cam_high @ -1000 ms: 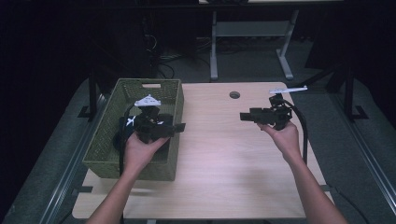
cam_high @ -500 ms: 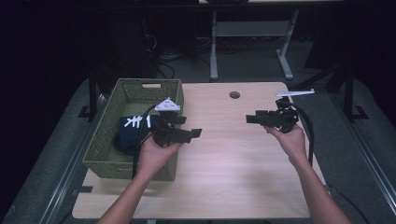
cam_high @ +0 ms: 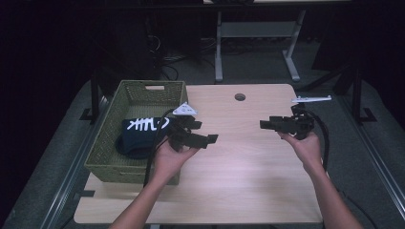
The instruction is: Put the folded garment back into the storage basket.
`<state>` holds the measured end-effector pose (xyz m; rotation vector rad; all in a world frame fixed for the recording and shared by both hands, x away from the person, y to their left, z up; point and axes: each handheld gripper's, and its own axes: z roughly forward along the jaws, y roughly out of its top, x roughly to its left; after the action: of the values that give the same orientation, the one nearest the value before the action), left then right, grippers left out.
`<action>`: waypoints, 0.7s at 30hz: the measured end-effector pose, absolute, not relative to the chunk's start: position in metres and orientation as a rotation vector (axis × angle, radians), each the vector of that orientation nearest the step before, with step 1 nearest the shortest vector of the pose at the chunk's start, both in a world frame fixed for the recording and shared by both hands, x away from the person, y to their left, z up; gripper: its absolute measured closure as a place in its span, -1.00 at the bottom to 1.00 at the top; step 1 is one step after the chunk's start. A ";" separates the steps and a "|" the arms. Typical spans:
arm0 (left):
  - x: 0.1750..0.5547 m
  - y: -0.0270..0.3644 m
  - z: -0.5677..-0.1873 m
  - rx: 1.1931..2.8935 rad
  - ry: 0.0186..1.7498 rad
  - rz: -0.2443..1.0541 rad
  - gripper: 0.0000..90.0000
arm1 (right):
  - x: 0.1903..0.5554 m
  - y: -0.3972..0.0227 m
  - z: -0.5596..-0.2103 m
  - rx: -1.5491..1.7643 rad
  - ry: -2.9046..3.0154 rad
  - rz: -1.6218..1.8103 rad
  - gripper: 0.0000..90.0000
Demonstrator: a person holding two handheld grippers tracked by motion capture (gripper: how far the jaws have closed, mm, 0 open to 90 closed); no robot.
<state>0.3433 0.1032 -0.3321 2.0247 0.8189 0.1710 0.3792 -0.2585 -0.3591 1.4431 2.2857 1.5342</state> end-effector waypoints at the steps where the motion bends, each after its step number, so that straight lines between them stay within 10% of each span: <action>1: 0.343 0.101 -0.333 2.025 0.817 0.172 -0.56 | 0.378 -0.260 -0.359 1.448 2.281 1.534 -0.30; 21: 0.335 0.074 -0.353 2.030 0.792 0.142 -0.56 | 0.365 -0.290 -0.376 1.505 2.241 1.520 -0.31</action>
<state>0.3347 0.0741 -0.3527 2.0296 0.7919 0.1421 0.3647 -0.2895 -0.3760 1.5052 2.2412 1.5203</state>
